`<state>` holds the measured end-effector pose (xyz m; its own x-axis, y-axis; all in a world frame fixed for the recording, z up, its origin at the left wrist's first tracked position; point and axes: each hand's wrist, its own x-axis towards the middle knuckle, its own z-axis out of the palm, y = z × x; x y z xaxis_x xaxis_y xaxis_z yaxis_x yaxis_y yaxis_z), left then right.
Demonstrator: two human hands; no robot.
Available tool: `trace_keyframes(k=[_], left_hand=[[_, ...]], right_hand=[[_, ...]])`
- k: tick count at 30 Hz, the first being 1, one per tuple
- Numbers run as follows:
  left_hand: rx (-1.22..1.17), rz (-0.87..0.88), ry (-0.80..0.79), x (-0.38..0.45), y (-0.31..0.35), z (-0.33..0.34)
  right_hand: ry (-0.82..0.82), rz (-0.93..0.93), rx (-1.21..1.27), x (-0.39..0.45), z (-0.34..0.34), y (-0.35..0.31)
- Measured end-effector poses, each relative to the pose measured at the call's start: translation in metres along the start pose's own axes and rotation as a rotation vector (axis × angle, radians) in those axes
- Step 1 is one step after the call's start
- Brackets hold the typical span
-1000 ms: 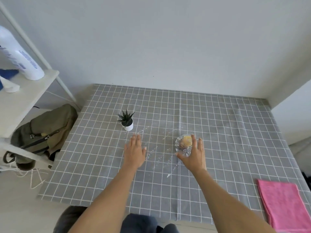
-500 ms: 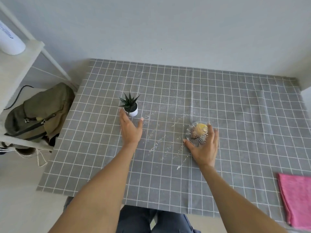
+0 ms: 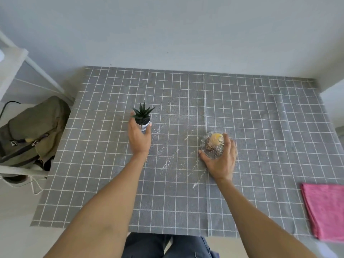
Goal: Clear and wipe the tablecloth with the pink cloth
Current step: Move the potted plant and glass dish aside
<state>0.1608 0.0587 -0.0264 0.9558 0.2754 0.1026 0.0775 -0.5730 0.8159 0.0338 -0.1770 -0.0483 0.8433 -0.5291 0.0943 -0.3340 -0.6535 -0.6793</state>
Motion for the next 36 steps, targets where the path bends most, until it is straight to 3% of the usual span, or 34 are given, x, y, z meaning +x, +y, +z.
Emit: trace_keyframes(k=[9,19,29,36], left_hand=[[0.003,0.043,-0.028,-0.031,0.01,0.004],[-0.014,-0.038,0.086,-0.027,0.005,-0.04],[-0.01,-0.233,0.303,-0.043,-0.026,-0.082],[-0.025,-0.331,0.441,-0.047,-0.049,-0.1]], right_hand=[[0.023,-0.004,-0.022,0.004,0.0,-0.007],[-0.025,0.081,0.025,0.014,0.006,-0.035],[-0.251,-0.114,0.075,0.034,0.052,-0.093],[-0.423,-0.388,0.12,0.039,0.11,-0.151]])
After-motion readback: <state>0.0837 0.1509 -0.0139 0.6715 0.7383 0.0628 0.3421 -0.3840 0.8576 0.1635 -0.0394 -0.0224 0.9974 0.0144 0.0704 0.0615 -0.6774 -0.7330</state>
